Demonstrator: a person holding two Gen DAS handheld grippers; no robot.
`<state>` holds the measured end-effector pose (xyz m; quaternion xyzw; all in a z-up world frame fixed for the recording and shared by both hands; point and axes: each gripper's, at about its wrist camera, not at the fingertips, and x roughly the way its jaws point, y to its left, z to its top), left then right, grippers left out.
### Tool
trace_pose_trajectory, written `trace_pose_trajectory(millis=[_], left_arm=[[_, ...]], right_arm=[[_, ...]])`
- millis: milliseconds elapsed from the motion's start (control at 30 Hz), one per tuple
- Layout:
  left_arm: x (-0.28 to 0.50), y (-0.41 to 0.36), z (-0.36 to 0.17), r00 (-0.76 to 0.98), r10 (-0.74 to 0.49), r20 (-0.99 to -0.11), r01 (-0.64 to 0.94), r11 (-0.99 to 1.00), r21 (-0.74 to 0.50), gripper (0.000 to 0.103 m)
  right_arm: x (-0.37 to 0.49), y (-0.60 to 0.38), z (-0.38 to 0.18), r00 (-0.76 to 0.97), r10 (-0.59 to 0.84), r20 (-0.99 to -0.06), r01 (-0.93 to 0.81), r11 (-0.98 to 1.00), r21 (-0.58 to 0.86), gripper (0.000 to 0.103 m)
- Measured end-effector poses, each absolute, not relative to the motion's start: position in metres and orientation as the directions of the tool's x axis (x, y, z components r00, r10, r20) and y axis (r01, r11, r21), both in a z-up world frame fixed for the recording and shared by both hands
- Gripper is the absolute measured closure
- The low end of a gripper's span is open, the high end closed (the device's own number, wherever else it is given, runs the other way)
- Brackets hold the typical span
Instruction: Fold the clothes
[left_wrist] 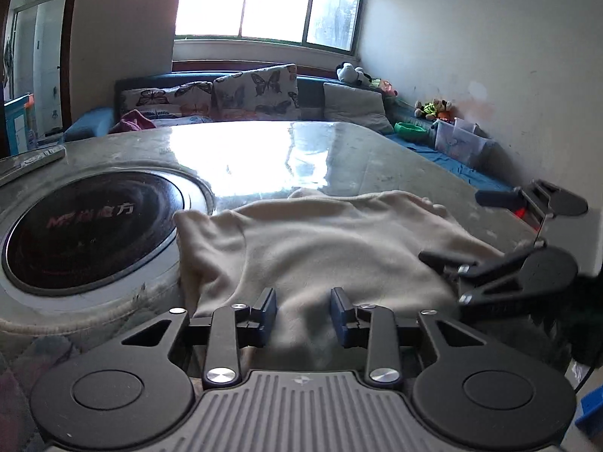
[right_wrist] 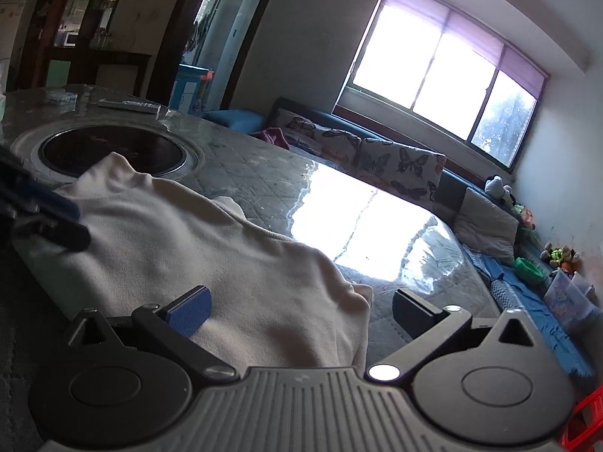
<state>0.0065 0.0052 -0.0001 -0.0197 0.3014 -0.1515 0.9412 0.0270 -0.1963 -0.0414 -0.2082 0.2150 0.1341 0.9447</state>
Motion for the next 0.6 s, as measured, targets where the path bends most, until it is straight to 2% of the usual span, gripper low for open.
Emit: trace_pose_trajectory(millis=[200,333,600], left_arm=[[0.028,0.004,0.024,0.789,-0.312,-0.529,0.283,0.949,-0.137,0.068],[0.062,0.001,0.03,0.786,-0.299,-0.54,0.264,0.954,-0.143,0.068],[0.111,-0.01,0.011,0.739,-0.24,-0.629,0.237,0.967,-0.091,0.068]], right_arm=[[0.045,-0.205,-0.029,0.863,0.167,-0.477,-0.347,0.881,-0.32,0.0],[0.068,-0.212,-0.024,0.869,0.126,-0.478,-0.316,0.885,-0.341,0.0],[0.126,-0.233,-0.038,0.81,0.077,-0.582,-0.287,0.916,-0.279,0.0]])
